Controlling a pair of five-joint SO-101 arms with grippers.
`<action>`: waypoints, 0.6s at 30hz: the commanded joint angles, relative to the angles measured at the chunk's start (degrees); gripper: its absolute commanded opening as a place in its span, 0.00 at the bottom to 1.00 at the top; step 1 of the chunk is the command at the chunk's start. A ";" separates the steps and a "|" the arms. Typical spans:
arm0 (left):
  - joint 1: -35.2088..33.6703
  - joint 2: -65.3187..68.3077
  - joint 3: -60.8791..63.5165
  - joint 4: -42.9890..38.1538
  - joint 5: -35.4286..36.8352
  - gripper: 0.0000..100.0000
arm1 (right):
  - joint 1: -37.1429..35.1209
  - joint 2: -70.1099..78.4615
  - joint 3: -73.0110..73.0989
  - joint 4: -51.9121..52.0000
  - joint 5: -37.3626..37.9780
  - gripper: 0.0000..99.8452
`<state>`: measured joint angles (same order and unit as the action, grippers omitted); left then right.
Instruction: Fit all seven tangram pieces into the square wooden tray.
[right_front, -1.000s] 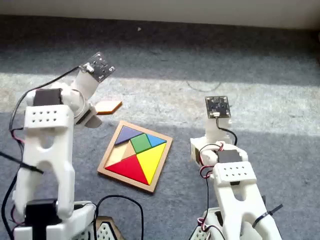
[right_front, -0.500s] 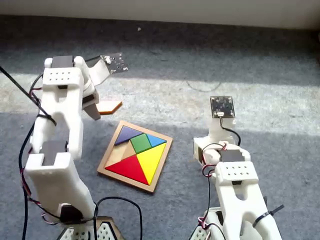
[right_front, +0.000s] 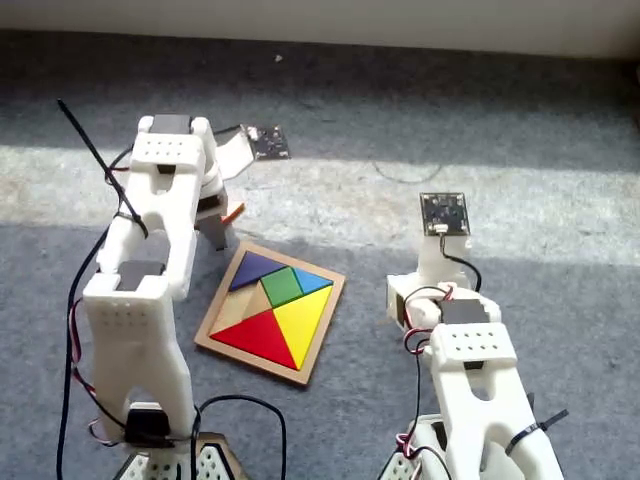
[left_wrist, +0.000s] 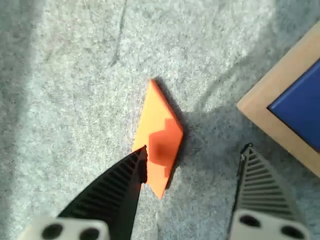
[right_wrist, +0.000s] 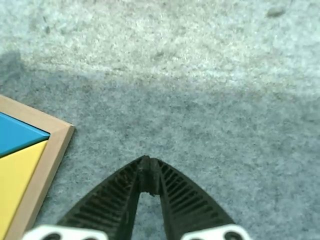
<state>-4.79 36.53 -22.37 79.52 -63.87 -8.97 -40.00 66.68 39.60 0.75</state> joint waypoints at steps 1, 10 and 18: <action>1.01 2.33 -2.59 -1.05 -0.18 0.29 | 0.66 0.04 -0.92 -0.92 0.53 0.01; 0.57 5.32 -2.59 -5.19 -0.09 0.22 | 0.66 0.04 -0.92 -0.92 0.53 0.01; -0.66 5.67 -3.82 -10.37 4.31 0.21 | 0.66 0.04 -0.75 -0.92 0.53 0.01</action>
<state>-4.79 42.15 -24.48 73.63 -63.25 -8.97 -40.00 66.68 39.60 0.75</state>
